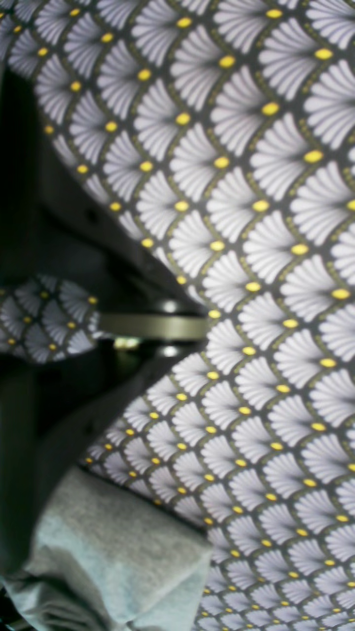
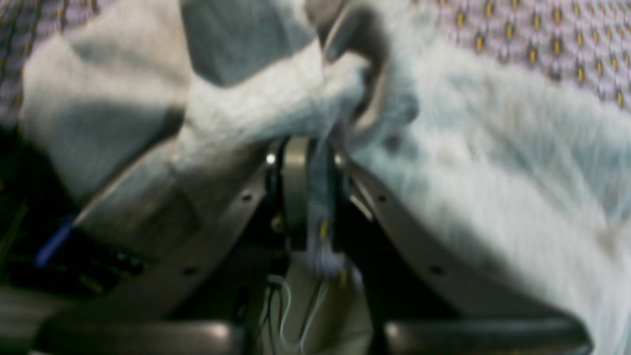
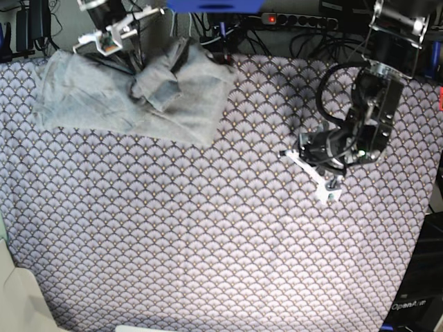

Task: Fold the T-shirt properly
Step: 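Withdraw the left gripper and lift the right gripper off the bundle, then reach the left gripper to the bundle's edge and grasp the grey fabric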

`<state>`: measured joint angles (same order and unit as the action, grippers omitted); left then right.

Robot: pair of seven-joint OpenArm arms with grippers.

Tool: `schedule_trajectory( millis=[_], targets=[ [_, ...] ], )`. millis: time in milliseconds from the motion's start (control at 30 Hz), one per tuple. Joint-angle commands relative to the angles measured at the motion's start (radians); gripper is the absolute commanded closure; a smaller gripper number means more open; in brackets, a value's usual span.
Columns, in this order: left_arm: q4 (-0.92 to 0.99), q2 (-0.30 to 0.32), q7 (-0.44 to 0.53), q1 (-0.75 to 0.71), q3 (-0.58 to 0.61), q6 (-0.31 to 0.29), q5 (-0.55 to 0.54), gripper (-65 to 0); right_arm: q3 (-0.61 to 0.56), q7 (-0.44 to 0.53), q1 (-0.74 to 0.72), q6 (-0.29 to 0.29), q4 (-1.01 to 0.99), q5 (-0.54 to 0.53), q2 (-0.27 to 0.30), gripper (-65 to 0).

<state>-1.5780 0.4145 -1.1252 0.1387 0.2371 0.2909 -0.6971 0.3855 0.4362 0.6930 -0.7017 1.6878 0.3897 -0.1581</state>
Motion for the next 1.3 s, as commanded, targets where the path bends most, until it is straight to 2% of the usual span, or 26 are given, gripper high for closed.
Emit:
schedule_trajectory(
  millis=[0, 200, 333, 500, 667, 700, 867, 1067, 1267],
  targets=[
    [-0.017, 0.005, 0.007, 0.019, -0.008, -0.003, -0.003, 0.0, -0.001, 0.031, 0.0, 0.004, 0.018, -0.01, 0.001, -4.8],
    [-0.015, 0.004, 0.007, 0.019, -0.008, -0.003, -0.003, 0.0, 0.002, 0.016, -0.095, 0.004, 0.01, -0.008, 0.016, -4.7],
    [-0.042, 0.001, 0.006, 0.019, -0.005, -0.003, -0.016, 0.0, 0.005, -0.07, -0.169, 0.004, 0.016, -0.008, 0.053, -4.7],
    [-0.112, -0.021, 0.006, 0.054, 0.067, -0.005, -0.016, 0.0, 0.017, -0.193, -0.213, 0.004, 0.054, -0.013, 0.099, -4.7],
    [-0.131, -0.07, -0.009, 0.1, 0.193, -0.025, -0.017, 0.0, 0.1, -0.239, -0.256, 0.004, 0.09, -0.01, 0.094, -5.1],
    [-0.132, -0.084, -0.019, 0.105, 0.212, -0.055, -0.017, 0.0, 0.122, -0.241, -0.266, 0.004, 0.096, -0.011, 0.094, -5.1],
    [-0.14, -0.141, -0.042, 0.108, 0.226, -0.239, -0.014, -10.5, 0.234, -0.241, -0.324, 0.004, 0.094, -0.01, 0.094, -5.6],
    [-0.138, -0.145, -0.06, 0.109, 0.19, -0.463, -0.016, -23.9, 0.323, -0.242, -0.364, 0.004, 0.025, -0.011, 0.094, -17.2],
    [-0.043, -0.147, -0.06, 0.108, 0.094, -0.723, -0.12, -25.6, 0.33, -0.239, -0.365, 0.004, -0.032, -0.01, 0.101, -19.0]
  ],
)
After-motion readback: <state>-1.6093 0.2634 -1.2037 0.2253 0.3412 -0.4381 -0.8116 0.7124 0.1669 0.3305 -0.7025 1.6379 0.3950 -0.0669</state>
